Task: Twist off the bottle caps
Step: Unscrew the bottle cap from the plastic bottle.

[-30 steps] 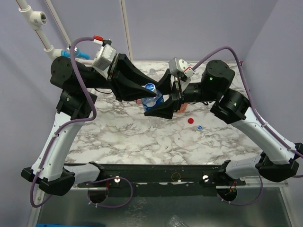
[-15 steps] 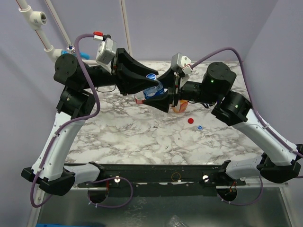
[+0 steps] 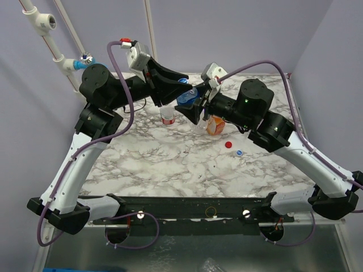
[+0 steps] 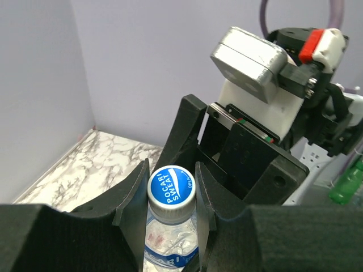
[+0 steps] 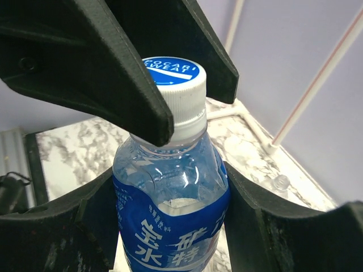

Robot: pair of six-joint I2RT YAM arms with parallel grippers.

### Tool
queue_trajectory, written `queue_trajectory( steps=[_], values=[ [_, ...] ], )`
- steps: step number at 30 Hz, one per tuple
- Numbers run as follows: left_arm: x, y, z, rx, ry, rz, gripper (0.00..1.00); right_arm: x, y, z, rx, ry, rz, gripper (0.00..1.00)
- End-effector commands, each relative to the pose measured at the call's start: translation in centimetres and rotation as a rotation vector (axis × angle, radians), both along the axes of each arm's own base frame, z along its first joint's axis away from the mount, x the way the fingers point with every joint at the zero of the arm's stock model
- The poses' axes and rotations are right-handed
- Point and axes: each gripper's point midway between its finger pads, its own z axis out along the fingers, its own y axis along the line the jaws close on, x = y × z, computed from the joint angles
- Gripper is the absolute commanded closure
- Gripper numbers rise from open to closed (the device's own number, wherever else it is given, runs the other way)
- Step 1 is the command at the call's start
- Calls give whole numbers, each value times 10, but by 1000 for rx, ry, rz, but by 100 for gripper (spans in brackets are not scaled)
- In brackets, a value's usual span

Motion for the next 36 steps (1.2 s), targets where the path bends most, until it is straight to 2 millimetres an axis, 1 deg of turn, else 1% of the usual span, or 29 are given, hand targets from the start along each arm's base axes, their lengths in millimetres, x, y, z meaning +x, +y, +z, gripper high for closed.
queue_trajectory(
  steps=[1, 4, 7, 10, 14, 17, 20, 24, 26, 28, 30, 32, 33, 36],
  values=[
    [19, 17, 3, -32, 26, 184, 100, 44, -26, 13, 53, -76, -280, 99],
    [32, 22, 0, -38, 50, 258, 100, 48, -23, 11, 28, -133, -353, 99],
    [44, 26, -3, -48, 84, 317, 100, 47, -17, 8, -2, -206, -428, 99],
    [54, 31, -3, -66, 111, 378, 100, 51, -13, 10, 7, -274, -520, 99],
    [65, 39, -1, -91, 132, 446, 100, 55, -6, 6, -4, -318, -603, 99],
    [73, 45, -1, -112, 153, 499, 100, 61, -5, 6, 14, -330, -681, 99],
    [80, 51, 1, -131, 166, 550, 100, 68, -8, 5, 4, -360, -791, 99],
    [85, 59, 7, -162, 176, 600, 100, 72, -21, 13, 11, -443, -939, 99],
    [86, 63, 10, -179, 184, 622, 100, 73, -24, 15, 9, -463, -979, 99],
    [88, 67, 14, -199, 193, 641, 100, 74, -26, 15, 11, -465, -1002, 99],
    [87, 68, 18, -214, 199, 644, 100, 74, -23, 12, 12, -448, -987, 99],
    [85, 69, 22, -225, 199, 637, 100, 74, -14, 8, 13, -396, -923, 99],
    [85, 70, 24, -229, 196, 638, 100, 73, -7, 3, 8, -359, -873, 99],
    [85, 72, 28, -241, 195, 646, 100, 67, -1, 2, 47, -286, -794, 100]
  ],
)
